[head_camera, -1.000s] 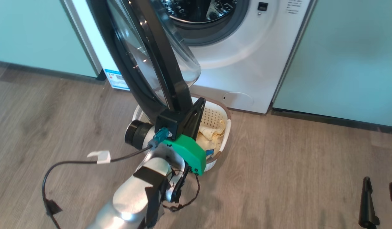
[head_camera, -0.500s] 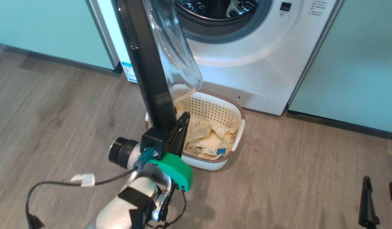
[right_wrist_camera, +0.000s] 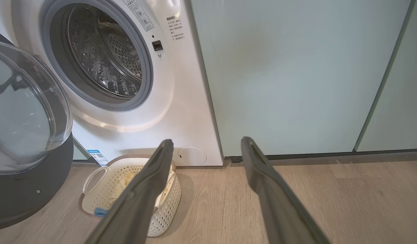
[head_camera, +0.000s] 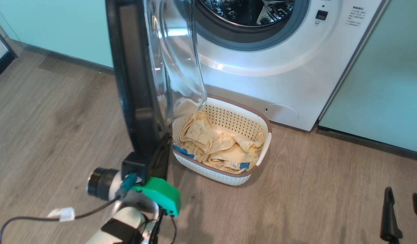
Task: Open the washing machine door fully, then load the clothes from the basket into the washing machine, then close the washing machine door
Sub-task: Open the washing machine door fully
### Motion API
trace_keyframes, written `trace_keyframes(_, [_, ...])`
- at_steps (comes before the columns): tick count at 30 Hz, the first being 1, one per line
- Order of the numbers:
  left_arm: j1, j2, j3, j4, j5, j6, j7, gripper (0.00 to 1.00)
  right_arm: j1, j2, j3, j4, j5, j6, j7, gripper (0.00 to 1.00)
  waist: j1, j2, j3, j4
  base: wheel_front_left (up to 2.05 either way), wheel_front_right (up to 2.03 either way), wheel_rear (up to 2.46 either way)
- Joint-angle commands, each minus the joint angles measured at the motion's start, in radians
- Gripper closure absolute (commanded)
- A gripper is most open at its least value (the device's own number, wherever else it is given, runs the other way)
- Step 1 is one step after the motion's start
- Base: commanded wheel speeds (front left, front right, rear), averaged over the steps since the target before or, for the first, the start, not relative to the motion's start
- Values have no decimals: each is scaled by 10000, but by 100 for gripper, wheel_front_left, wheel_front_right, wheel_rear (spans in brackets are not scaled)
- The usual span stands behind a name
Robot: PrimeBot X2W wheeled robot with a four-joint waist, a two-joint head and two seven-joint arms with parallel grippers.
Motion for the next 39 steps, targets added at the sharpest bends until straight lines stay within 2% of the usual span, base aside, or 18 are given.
trace_keyframes(1, [-109, 392, 623, -405, -124, 204, 7, 100, -360, -170, 216, -254, -1, -29, -95, 0, 0, 0, -26, 60, 0, 0, 0])
trace_keyframes(18, [559, 1213, 2221, -178, -719, 971, -322, 100, -389, -169, 211, -177, 152, -29, -95, 0, 0, 0, 30, 259, 0, 0, 0])
trace_keyframes(28, [326, 1523, 2827, 434, -1020, 1058, -434, 100, -474, -169, 210, -151, 59, -29, -95, 0, 0, 0, 186, 369, 0, 0, 0])
trace_keyframes(39, [-480, 1640, 3453, 1669, -1419, 819, -884, 100, -618, -169, 189, -141, -19, -29, -95, 0, 0, 0, 512, 516, 0, 0, 0])
